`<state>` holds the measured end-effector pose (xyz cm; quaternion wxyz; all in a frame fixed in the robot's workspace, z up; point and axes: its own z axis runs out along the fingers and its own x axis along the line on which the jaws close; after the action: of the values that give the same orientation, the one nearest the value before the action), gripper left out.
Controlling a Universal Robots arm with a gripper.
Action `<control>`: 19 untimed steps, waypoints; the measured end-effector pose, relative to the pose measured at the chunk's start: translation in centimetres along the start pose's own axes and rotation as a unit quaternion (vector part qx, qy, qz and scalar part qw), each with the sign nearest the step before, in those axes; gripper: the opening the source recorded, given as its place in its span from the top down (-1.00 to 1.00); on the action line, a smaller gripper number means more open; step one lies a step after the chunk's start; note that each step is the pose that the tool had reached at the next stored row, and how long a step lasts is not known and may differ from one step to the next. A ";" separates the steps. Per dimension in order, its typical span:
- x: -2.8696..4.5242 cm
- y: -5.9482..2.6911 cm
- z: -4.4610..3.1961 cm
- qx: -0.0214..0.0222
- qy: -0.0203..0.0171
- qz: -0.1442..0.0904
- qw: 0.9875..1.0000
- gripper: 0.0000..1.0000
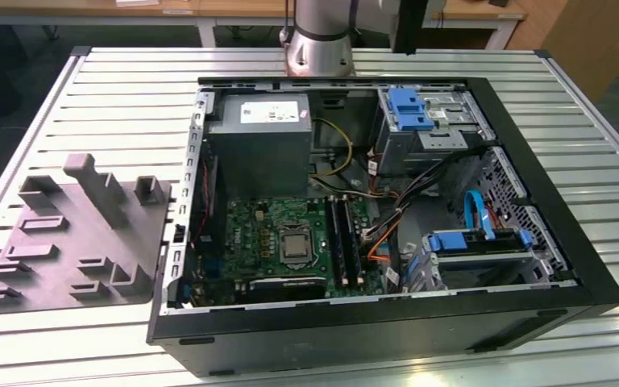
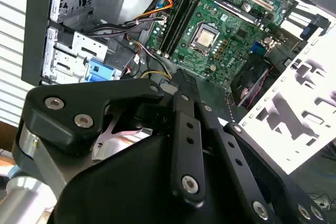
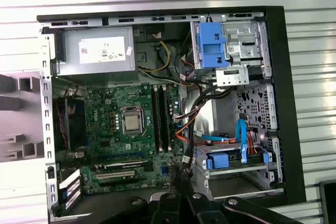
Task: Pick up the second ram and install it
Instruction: 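Press down the second ram until it locks into place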
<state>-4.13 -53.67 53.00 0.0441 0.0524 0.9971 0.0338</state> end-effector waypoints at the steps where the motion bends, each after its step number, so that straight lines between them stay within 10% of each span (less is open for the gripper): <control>1: 0.01 -0.01 0.18 0.000 0.000 0.000 1.000 0.80; 19: 0.29 -0.25 3.43 0.000 0.000 0.000 1.000 0.80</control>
<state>-4.13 -53.67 49.54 0.0441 0.0525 0.9971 0.0338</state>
